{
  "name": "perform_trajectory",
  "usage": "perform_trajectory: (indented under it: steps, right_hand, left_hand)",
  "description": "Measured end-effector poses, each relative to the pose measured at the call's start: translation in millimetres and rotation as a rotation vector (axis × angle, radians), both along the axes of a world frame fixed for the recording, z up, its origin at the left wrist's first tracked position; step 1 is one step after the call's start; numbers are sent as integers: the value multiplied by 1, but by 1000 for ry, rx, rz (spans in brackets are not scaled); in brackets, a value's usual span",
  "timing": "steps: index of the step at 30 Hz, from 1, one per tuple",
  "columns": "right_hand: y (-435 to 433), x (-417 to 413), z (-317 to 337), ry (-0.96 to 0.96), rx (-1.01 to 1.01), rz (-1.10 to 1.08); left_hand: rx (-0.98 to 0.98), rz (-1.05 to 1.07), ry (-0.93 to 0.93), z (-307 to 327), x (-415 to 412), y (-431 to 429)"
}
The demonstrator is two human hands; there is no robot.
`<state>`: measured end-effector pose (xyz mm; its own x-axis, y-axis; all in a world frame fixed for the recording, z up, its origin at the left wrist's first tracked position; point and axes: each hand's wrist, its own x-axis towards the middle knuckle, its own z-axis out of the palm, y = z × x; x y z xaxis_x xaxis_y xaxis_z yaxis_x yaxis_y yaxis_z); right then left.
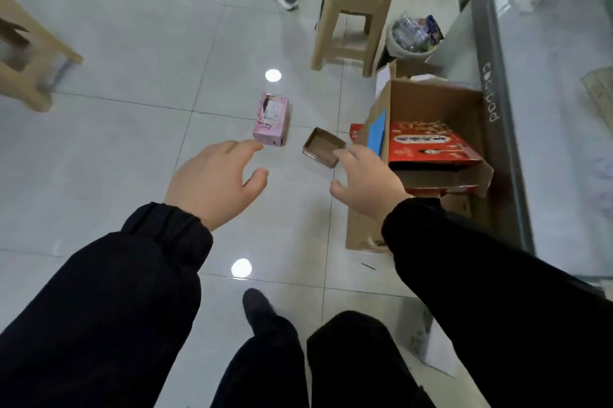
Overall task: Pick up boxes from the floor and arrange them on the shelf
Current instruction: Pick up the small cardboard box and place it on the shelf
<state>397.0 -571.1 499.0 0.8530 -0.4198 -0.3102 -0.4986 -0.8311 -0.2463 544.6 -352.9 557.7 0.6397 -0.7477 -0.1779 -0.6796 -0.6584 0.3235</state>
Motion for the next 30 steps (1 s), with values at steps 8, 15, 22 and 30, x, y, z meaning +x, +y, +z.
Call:
perform_trajectory:
  steps: [8,15,22,30]
  right_hand:
    - [-93,130,-146,116,85,-46]
    - [-189,215,-299,196,91,-15]
    - [-229,227,-500,449,97,27]
    - [-262,248,-684,726,49,67]
  left_hand:
    - [37,-126,-9,-121,132,-93]
    - [30,-137,-1,-266,207,-197]
    - [35,-192,46,-447,232,-240]
    - [86,-237,9,-603,252,-207]
